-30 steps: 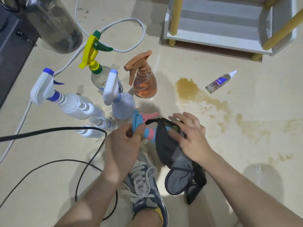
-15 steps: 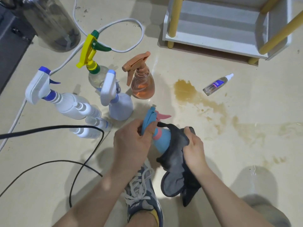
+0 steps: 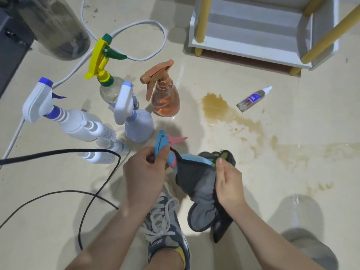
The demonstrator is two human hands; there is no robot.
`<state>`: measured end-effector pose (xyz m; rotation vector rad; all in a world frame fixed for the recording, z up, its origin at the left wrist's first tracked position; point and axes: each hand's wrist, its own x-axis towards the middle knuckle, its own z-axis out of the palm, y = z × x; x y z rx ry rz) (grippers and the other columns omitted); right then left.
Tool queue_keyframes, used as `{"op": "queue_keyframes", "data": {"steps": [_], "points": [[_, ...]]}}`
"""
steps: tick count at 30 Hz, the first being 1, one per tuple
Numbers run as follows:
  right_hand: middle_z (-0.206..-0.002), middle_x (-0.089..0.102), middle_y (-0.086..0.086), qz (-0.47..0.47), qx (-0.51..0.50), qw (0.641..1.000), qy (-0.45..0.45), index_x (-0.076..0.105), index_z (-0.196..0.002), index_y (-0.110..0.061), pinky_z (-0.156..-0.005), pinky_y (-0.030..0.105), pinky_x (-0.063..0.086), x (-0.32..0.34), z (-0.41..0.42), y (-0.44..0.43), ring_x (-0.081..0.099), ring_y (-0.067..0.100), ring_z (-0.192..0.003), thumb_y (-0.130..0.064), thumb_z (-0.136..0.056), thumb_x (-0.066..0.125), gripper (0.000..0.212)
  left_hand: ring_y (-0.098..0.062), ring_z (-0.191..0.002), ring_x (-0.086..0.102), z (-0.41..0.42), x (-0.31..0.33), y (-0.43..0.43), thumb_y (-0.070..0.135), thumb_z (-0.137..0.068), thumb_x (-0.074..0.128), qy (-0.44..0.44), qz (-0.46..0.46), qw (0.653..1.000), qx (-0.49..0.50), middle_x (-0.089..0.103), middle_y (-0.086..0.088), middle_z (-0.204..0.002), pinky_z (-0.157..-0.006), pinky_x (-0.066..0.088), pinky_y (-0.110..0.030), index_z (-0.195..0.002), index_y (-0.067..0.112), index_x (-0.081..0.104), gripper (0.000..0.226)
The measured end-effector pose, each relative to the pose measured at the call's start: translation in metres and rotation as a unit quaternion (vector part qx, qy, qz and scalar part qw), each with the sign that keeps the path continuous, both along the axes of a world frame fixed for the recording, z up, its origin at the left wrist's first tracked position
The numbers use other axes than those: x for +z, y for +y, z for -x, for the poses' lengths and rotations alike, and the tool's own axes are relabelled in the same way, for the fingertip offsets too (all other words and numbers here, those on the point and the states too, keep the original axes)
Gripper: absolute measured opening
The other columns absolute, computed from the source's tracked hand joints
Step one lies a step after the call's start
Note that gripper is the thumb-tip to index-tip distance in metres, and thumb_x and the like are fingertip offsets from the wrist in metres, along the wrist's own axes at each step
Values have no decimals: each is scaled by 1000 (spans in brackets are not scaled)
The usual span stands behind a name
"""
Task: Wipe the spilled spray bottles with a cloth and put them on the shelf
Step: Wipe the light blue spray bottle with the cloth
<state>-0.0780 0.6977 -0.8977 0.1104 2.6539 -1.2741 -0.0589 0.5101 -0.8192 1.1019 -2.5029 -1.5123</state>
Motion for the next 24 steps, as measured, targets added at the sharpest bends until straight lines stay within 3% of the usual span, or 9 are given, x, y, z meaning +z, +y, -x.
{"op": "queue_keyframes", "data": {"steps": [3, 5, 7, 12, 16, 17, 20, 22, 24], "points": [[-75, 57, -5, -2, -67, 993, -93, 56, -79, -20, -79, 36, 41, 18, 15, -11, 59, 25, -85, -31, -106, 34, 36, -22, -75, 69, 2, 4, 4, 34, -88, 66, 17, -17, 1000, 7, 71, 4, -68, -72, 56, -40, -74, 32, 68, 15], [-74, 55, -12, 85, -64, 994, -12, 54, -80, -27, -74, 29, 36, 44, 22, -37, 55, 8, -76, -23, -105, 39, 29, -20, -76, 69, 8, 9, 10, 28, -87, 68, 40, -12, 999, -1, 71, 5, -72, -74, 55, -39, -77, 34, 67, 12], [-80, 61, -10, 126, 22, 988, 89, 62, -88, -18, -71, 31, 39, 60, 15, -66, 56, 9, -76, -21, -104, 40, 27, -14, -75, 67, 10, 11, 13, 24, -87, 69, 59, 14, 998, -25, 70, 9, -73, -73, 53, -32, -79, 34, 65, 13], [-114, 67, 2, 29, 177, 966, 185, 66, -115, -12, -93, 38, 45, 15, 23, -51, 60, 22, -107, -19, -98, 47, 27, -2, -74, 65, -10, 5, 2, 5, -86, 68, 79, -8, 997, -18, 70, 15, -79, -66, 46, -9, -81, 36, 63, 32], [-97, 65, -3, 43, 42, 998, 24, 70, -97, -10, -92, 25, 41, -10, 42, -25, 56, 12, -94, -23, -97, 40, 33, -10, -80, 65, -25, 0, -5, 25, -80, 64, 60, 13, 996, -58, 68, 16, -84, -72, 52, -27, -91, 32, 63, 13], [-84, 60, -3, 67, 0, 997, -44, 60, -79, -13, -82, 30, 42, -10, 49, -24, 52, 13, -83, -28, -99, 37, 34, -13, -80, 64, -25, -1, -7, 29, -78, 62, 56, 30, 995, -74, 67, 15, -85, -72, 51, -31, -95, 33, 61, 17], [-71, 50, 5, 45, -41, 989, -134, 45, -72, -4, -70, 37, 36, -2, 58, -30, 46, 21, -73, -32, -103, 36, 42, -12, -78, 61, -24, -2, -16, 26, -81, 67, 48, 85, 989, -108, 68, 11, -80, -70, 47, -28, -93, 31, 65, 13], [-83, 60, 4, -19, 29, 999, -39, 53, -76, -10, -78, 34, 37, 7, 44, -40, 54, 25, -86, -23, -100, 35, 32, -8, -78, 59, -26, -3, -22, 17, -80, 70, 47, 106, 986, -123, 69, 10, -80, -71, 45, -22, -92, 28, 68, 16], [-112, 64, 0, -51, 124, 990, 51, 63, -106, -14, -101, 38, 37, 16, 13, -51, 56, 23, -113, -18, -93, 42, 25, -6, -80, 58, -29, -3, -25, 8, -73, 63, 55, 139, 977, -152, 70, 10, -83, -73, 42, -13, -93, 26, 71, 28]]}}
